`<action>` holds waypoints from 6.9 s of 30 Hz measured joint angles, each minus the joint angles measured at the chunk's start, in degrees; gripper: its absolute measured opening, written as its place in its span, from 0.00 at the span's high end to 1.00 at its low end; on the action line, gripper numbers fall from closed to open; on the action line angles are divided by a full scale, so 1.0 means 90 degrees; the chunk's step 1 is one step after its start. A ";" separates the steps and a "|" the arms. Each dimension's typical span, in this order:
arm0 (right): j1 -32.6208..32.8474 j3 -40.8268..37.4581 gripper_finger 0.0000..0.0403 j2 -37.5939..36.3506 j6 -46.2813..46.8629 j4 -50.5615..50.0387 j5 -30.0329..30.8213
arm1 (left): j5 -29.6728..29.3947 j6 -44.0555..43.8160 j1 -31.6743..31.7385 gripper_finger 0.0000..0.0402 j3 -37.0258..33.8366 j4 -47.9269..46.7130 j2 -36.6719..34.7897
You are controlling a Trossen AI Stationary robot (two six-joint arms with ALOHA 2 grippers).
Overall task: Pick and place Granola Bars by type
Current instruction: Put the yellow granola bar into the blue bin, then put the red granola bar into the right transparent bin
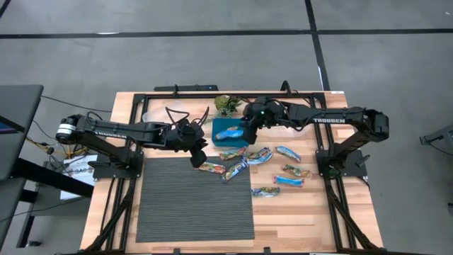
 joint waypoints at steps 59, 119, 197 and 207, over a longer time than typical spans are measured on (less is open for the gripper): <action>0.1945 -0.1381 0.97 0.0527 0.0035 -0.1043 -0.0002 | 0.0410 0.0000 0.0000 0.84 0.0000 -0.0025 0.0002; 0.3279 -0.2346 0.68 -0.1917 0.4622 -0.4724 0.0039 | 0.1971 0.1338 0.0002 0.84 0.0000 0.2032 0.0006; 0.0561 0.1173 0.50 0.0390 0.0630 -0.4251 -0.0638 | -0.0307 0.0143 0.0005 0.84 0.0002 0.0951 0.0007; 0.2229 -0.0512 0.51 -0.1048 0.2194 -0.5053 -0.0659 | 0.0068 0.0152 0.0005 0.84 0.0002 0.0959 0.0007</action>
